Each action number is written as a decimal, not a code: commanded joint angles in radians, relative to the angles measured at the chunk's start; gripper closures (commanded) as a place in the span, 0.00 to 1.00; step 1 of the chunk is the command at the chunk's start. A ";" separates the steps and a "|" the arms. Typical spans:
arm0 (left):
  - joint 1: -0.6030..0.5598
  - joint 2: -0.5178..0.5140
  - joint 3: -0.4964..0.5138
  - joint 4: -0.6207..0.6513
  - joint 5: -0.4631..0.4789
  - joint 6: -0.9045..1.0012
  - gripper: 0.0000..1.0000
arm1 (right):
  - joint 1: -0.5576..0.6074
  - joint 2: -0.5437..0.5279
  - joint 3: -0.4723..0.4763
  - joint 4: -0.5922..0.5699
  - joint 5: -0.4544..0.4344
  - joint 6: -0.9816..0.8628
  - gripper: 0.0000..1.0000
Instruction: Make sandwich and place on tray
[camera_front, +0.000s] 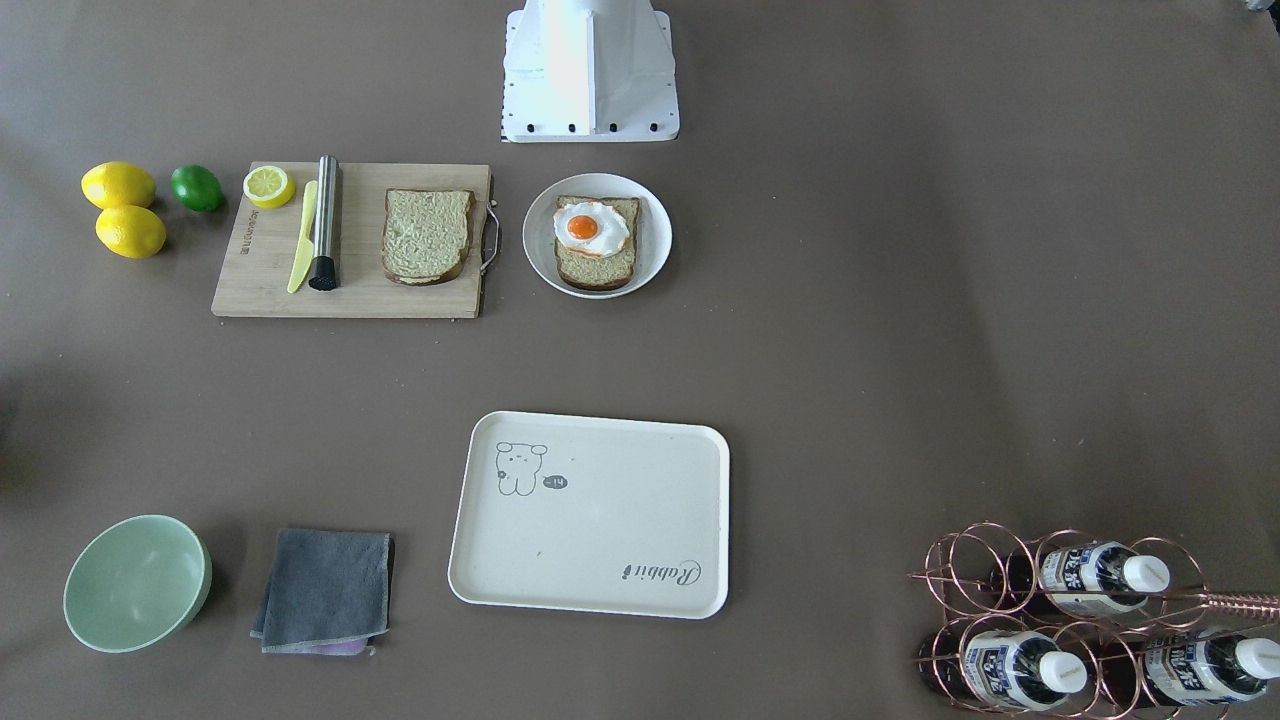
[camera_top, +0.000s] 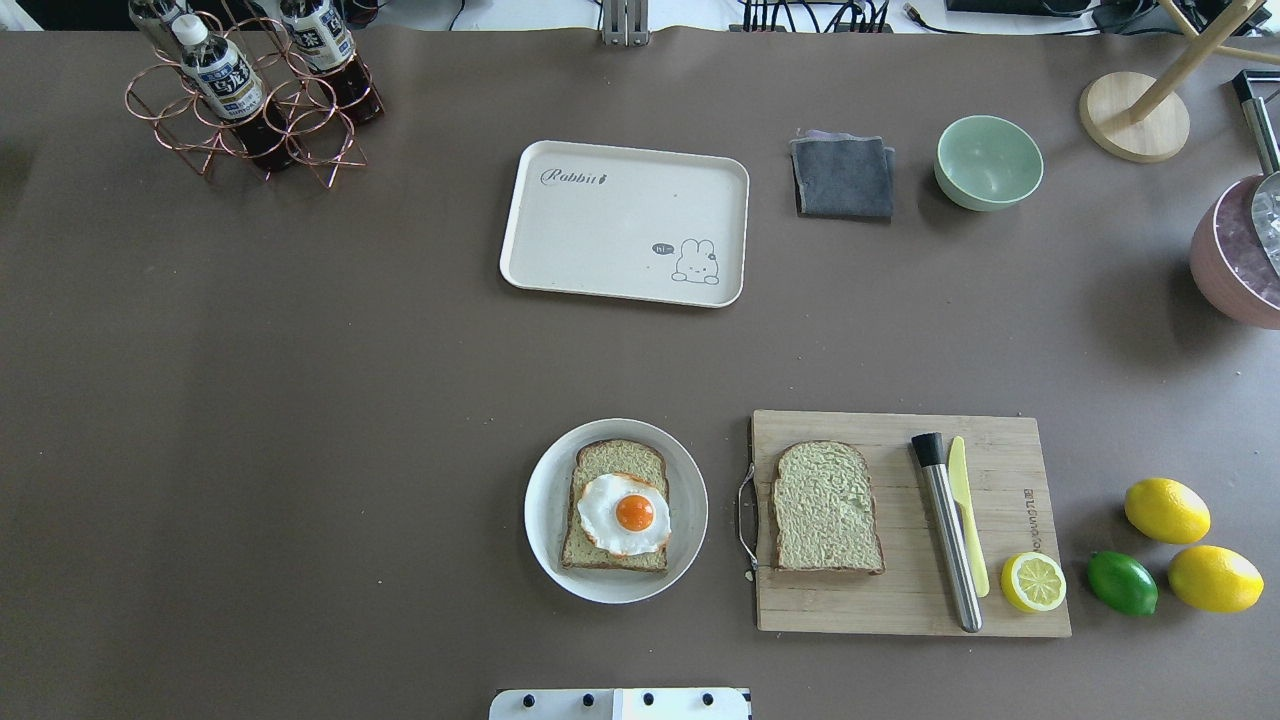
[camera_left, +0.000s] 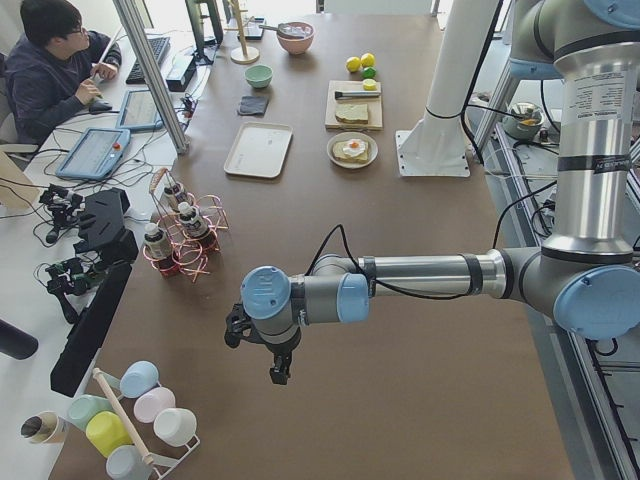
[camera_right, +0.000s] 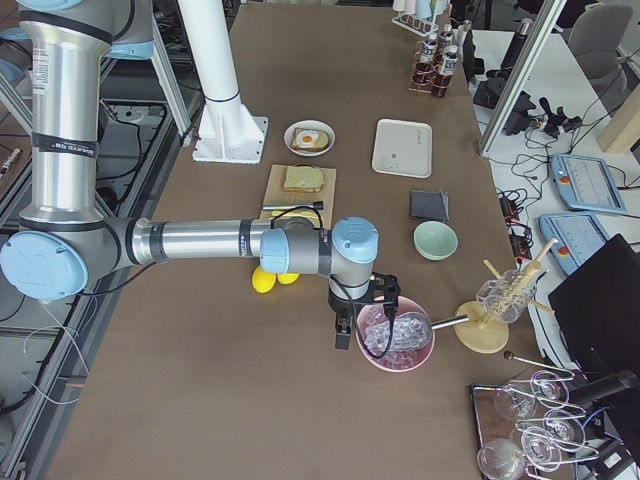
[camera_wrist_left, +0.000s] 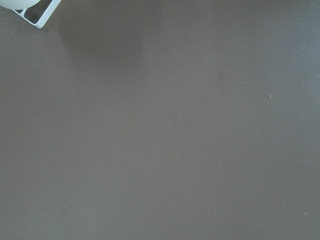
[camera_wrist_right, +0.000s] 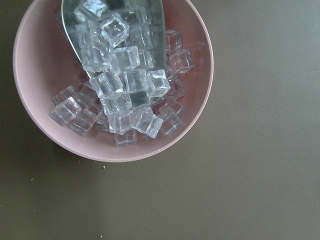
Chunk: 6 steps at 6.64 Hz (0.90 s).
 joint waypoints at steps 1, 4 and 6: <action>0.001 0.002 -0.002 0.000 0.000 0.000 0.03 | 0.000 -0.002 0.002 0.001 0.001 0.000 0.00; 0.001 0.002 -0.003 0.000 -0.001 0.000 0.03 | -0.001 -0.005 0.003 0.000 0.003 0.000 0.00; -0.001 -0.007 -0.012 0.003 -0.020 -0.002 0.03 | -0.001 -0.005 0.003 0.001 0.005 0.000 0.00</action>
